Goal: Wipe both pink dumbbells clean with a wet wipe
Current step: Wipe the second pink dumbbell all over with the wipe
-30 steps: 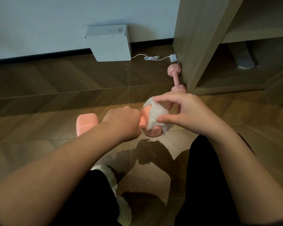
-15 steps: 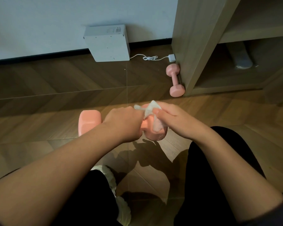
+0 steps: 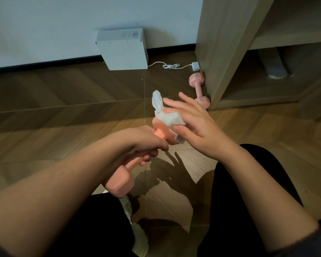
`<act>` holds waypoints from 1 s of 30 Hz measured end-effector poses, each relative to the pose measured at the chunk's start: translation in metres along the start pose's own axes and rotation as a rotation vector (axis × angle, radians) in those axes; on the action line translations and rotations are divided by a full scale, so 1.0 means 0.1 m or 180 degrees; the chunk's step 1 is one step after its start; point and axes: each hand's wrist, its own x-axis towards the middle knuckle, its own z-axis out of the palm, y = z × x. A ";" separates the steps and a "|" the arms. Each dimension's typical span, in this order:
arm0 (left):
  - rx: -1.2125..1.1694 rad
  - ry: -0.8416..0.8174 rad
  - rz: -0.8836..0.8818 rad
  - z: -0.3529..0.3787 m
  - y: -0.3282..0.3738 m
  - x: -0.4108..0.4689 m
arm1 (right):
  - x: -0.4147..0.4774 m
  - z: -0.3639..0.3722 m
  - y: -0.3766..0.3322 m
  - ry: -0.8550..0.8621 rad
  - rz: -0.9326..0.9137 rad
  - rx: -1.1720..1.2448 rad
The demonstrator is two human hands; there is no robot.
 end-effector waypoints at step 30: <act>0.5227 0.1829 0.1735 0.09 -0.09 -0.14 | 0.08 0.20 0.08 -0.2401 0.1374 0.1729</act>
